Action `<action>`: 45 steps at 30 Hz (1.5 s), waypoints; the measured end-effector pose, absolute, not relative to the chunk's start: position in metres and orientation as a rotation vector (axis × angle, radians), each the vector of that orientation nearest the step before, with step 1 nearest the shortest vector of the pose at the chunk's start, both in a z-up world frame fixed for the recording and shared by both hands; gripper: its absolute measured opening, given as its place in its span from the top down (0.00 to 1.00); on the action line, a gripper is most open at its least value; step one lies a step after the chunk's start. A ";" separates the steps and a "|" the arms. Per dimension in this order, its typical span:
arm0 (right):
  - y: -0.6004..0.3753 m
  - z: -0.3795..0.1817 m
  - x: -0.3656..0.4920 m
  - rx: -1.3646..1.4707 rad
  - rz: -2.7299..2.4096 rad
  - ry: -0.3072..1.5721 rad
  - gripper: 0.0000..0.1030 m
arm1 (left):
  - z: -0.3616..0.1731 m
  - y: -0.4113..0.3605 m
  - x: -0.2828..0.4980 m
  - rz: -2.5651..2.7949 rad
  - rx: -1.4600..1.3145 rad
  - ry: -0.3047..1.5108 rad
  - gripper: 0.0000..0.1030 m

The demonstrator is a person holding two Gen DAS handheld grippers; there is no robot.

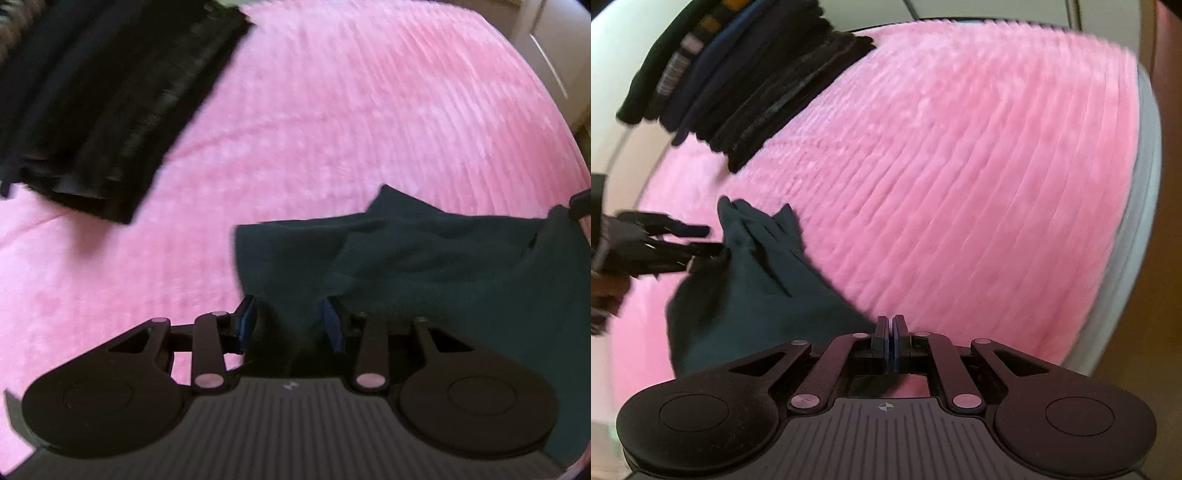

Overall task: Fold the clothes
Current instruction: 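Fold the sweater side over and open both grippers, then grasp the folded sweater end with the left gripper while the right gripper grasps it too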

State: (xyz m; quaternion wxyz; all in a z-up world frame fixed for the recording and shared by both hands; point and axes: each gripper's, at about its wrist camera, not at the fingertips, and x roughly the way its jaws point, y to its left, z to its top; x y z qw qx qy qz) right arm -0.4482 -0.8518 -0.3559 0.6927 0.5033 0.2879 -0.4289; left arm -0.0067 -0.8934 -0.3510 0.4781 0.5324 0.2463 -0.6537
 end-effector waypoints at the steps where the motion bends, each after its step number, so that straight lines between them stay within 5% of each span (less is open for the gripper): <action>1: -0.853 -0.351 -0.446 1.098 -0.950 0.667 0.95 | -0.345 -0.888 -0.002 -1.581 1.286 0.593 0.65; 3: -0.852 -0.342 -0.434 1.018 -0.902 0.726 0.94 | -0.335 -0.870 0.012 -1.540 1.265 0.592 0.66; 4: -0.850 -0.338 -0.427 0.977 -0.871 0.757 0.76 | -0.331 -0.857 0.018 -1.516 1.261 0.606 0.66; 5: -0.847 -0.335 -0.419 0.945 -0.837 0.779 0.26 | -0.328 -0.843 0.025 -1.493 1.258 0.620 0.67; 6: -0.842 -0.331 -0.413 0.914 -0.812 0.784 0.07 | -0.326 -0.830 0.029 -1.473 1.254 0.632 0.67; 7: -0.836 -0.327 -0.406 0.880 -0.792 0.779 0.03 | -0.326 -0.814 0.031 -1.464 1.250 0.640 0.67; 18: -0.712 -0.307 -0.280 0.402 -0.476 0.950 0.04 | -0.334 -0.655 0.043 -1.405 1.175 0.666 0.67; 21: -0.663 -0.324 -0.242 0.237 -0.377 1.060 0.29 | -0.342 -0.621 0.035 -1.412 1.208 0.582 0.66; 26: -0.610 -0.378 -0.214 -0.071 -0.350 1.237 0.33 | -0.359 -0.580 0.020 -1.422 1.273 0.413 0.62; 32: -0.625 -0.388 -0.237 -0.191 -0.273 1.210 0.76 | -0.386 -0.584 -0.004 -1.448 1.331 0.148 0.45; 34: -0.637 -0.370 -0.249 -0.120 -0.234 1.165 0.81 | -0.399 -0.595 -0.015 -1.461 1.384 0.000 0.40; 39: -0.660 -0.322 -0.295 -0.074 -0.155 1.063 0.82 | -0.428 -0.622 -0.039 -1.436 1.483 -0.407 0.30; 44: -0.674 -0.303 -0.357 -0.152 -0.091 1.020 0.82 | -0.432 -0.646 -0.055 -1.428 1.522 -0.493 0.31; 45: -0.676 -0.304 -0.368 -0.173 -0.090 1.016 0.82 | -0.433 -0.649 -0.059 -1.439 1.536 -0.487 0.40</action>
